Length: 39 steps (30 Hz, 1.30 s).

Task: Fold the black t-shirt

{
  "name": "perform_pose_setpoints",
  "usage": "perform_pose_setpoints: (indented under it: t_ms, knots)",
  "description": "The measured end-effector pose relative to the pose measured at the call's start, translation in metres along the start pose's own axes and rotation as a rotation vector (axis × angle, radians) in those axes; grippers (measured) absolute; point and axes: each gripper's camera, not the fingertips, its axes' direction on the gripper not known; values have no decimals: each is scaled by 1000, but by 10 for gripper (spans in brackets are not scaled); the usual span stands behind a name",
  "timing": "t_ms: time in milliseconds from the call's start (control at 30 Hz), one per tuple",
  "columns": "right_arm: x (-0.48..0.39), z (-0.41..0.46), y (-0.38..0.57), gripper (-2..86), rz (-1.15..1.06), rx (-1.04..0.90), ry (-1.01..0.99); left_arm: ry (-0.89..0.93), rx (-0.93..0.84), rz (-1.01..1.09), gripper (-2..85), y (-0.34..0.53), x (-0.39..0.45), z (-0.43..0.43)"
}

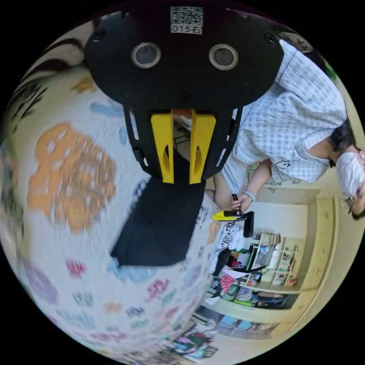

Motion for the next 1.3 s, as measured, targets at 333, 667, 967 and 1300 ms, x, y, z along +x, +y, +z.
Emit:
perform_pose_setpoints:
  t_ms: [333, 667, 967, 1300]
  knots:
    - [-67, 74, -234, 105, -295, -308, 13, -64, 269, -109, 98, -85, -32, 34]
    - [-36, 227, -314, 90, -31, -979, -67, 26, 354, -156, 83, -91, -64, 43]
    - [-56, 251, -329, 0, -154, -985, 144, 48, 400, -153, 31, -102, -86, 38]
    - [-59, 208, -334, 30, -153, -707, 114, 121, 418, -160, 79, -135, -112, 36]
